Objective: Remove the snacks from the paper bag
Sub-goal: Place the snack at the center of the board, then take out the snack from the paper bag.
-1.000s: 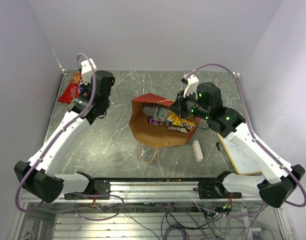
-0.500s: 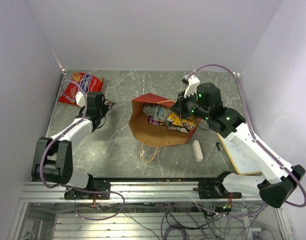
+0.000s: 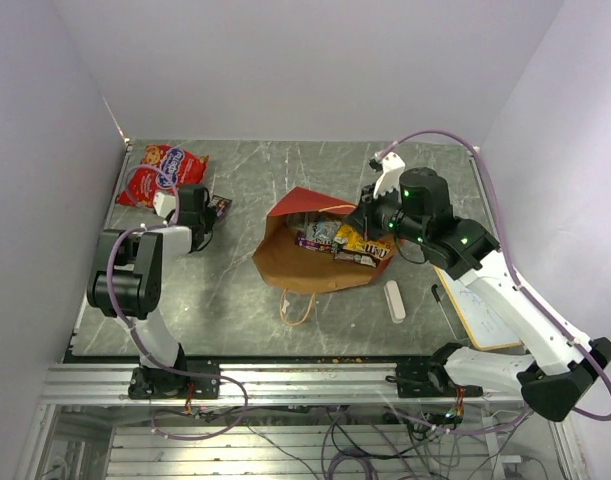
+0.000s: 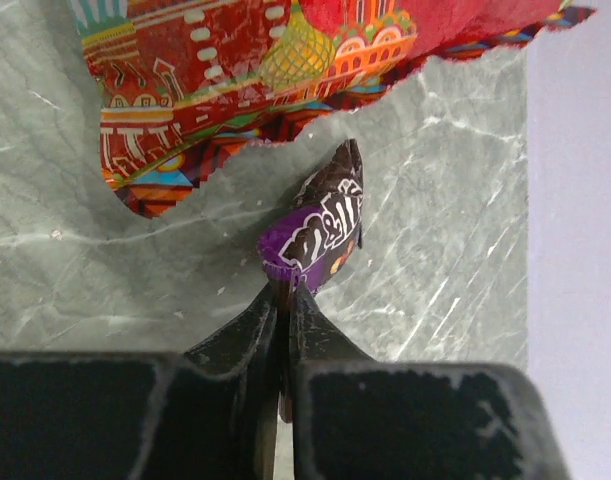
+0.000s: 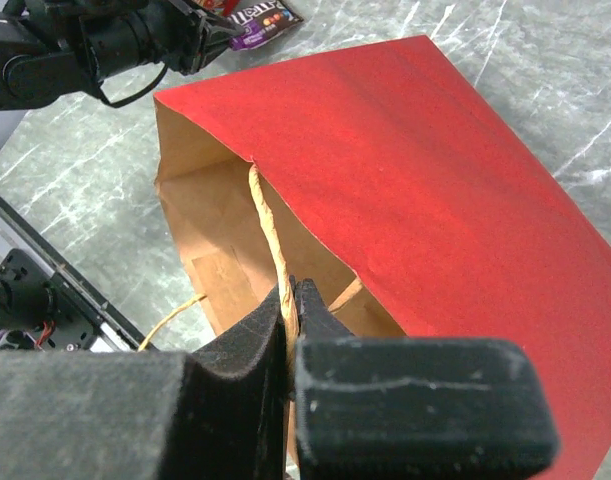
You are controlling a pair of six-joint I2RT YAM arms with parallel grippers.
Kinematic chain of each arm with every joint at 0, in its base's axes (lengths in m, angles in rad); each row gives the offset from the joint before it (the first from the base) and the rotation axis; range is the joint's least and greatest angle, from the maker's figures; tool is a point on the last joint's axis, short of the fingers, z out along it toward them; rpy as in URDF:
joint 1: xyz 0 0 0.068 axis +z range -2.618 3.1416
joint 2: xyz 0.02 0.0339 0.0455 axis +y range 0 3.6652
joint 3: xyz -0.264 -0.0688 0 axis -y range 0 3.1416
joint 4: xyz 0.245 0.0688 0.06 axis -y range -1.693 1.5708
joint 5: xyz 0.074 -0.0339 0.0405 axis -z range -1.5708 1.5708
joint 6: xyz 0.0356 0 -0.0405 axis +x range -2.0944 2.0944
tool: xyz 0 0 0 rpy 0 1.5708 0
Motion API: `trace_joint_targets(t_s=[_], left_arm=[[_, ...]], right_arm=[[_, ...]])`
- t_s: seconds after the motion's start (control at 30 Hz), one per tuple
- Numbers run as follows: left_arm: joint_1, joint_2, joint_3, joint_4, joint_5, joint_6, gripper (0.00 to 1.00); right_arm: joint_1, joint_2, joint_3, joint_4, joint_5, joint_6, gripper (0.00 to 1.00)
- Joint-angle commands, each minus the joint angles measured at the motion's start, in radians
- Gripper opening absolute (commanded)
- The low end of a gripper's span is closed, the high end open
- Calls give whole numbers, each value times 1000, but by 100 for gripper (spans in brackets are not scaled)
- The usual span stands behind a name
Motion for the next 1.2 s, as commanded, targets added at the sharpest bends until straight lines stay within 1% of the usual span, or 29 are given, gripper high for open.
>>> trace_joint_targets(t_s=[0.0, 0.07, 0.1, 0.17, 0.2, 0.27, 0.3, 0.4, 0.57, 0.67, 0.73, 0.83, 0.93, 1.0, 1.07, 1.17], left_arm=[[29, -24, 38, -20, 82, -6, 24], [31, -66, 37, -113, 84, 5, 44], [32, -96, 35, -156, 85, 17, 52], [34, -161, 30, -231, 101, 47, 64], [34, -209, 30, -288, 113, 60, 72], [34, -288, 25, -365, 137, 85, 84], [32, -331, 19, -404, 156, 93, 87], [17, -475, -21, -522, 193, 75, 85], [-79, -746, -143, -608, 266, 62, 84], [-180, -890, -188, -651, 286, 77, 84], [-268, -960, -187, -705, 286, 88, 83], [-358, -1028, -159, -816, 268, 111, 81], [-402, -1071, -131, -884, 249, 139, 80], [-412, -1088, -125, -900, 253, 144, 80], [-416, -1091, -128, -896, 272, 137, 79], [-431, -1076, -137, -864, 312, 123, 78]], right_arm=[[1, -34, 7, -14, -16, -10, 0], [1, -41, 2, -10, -17, -13, 0], [1, -47, -2, -6, -19, -15, 0], [2, -52, -9, 4, -25, -19, 0], [1, -55, -15, 9, -29, -22, 0], [1, -59, -28, 15, -38, -29, 0], [1, -62, -33, 18, -42, -32, 0], [2, -56, -44, 27, -69, -32, 0], [1, -26, -47, 54, -121, -29, 0], [2, -15, -59, 80, -149, -24, 0], [1, -6, -72, 89, -177, -17, 0], [1, -4, -116, 109, -236, 10, 0], [1, -16, -196, 153, -299, 65, 0], [2, -19, -244, 185, -352, 108, 0], [2, -16, -253, 209, -389, 132, 0], [3, -2, -234, 203, -384, 125, 0]])
